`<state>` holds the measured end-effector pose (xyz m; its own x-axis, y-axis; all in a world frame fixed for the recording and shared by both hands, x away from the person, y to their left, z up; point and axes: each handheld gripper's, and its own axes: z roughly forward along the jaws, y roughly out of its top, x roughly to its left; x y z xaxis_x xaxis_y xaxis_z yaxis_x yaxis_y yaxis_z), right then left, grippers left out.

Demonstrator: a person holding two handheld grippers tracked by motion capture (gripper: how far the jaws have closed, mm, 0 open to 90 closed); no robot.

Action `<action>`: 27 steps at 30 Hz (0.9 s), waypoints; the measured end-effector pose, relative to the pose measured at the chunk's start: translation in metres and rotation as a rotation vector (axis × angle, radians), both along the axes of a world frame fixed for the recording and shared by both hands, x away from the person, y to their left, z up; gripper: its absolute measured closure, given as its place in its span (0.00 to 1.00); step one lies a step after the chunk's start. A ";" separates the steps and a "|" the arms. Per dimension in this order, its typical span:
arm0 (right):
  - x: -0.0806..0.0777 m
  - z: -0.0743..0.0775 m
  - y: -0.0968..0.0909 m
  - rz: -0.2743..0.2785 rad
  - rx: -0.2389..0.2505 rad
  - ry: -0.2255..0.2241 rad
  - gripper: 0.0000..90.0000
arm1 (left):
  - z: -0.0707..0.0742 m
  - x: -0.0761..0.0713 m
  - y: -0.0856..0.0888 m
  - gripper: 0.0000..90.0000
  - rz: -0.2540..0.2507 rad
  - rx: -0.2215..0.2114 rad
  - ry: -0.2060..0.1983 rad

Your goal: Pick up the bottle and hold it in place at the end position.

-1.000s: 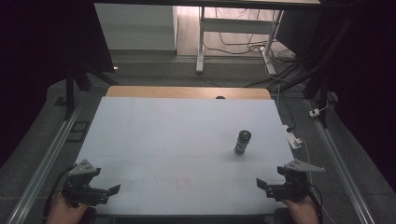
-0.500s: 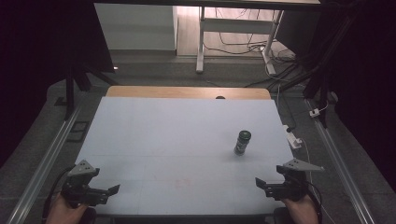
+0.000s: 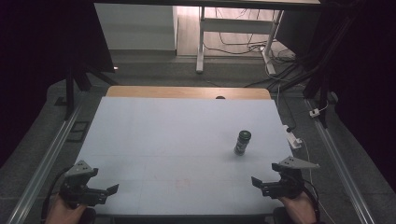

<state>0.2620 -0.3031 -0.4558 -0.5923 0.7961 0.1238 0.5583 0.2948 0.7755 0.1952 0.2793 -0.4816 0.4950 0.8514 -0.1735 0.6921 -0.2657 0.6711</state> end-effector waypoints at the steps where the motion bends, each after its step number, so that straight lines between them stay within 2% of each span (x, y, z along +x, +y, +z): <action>1: 0.002 0.000 0.001 0.007 -0.003 -0.007 0.00 | 0.000 0.000 0.000 0.01 0.001 0.000 0.000; 16: 0.018 0.000 0.012 0.024 -0.037 -0.005 0.00 | 0.000 0.000 0.000 0.01 0.006 0.000 0.001; 21: 0.027 -0.002 0.015 0.064 -0.022 -0.006 0.00 | 0.000 0.001 0.000 0.00 0.010 0.000 0.006; 27: 0.035 -0.003 0.018 0.076 -0.020 -0.001 0.00 | 0.000 0.000 -0.001 0.00 0.013 0.008 0.006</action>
<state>0.2970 -0.2849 -0.4590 -0.6515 0.7509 0.1082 0.5332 0.3517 0.7694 0.1957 0.2784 -0.4818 0.4825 0.8593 -0.1696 0.6999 -0.2619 0.6645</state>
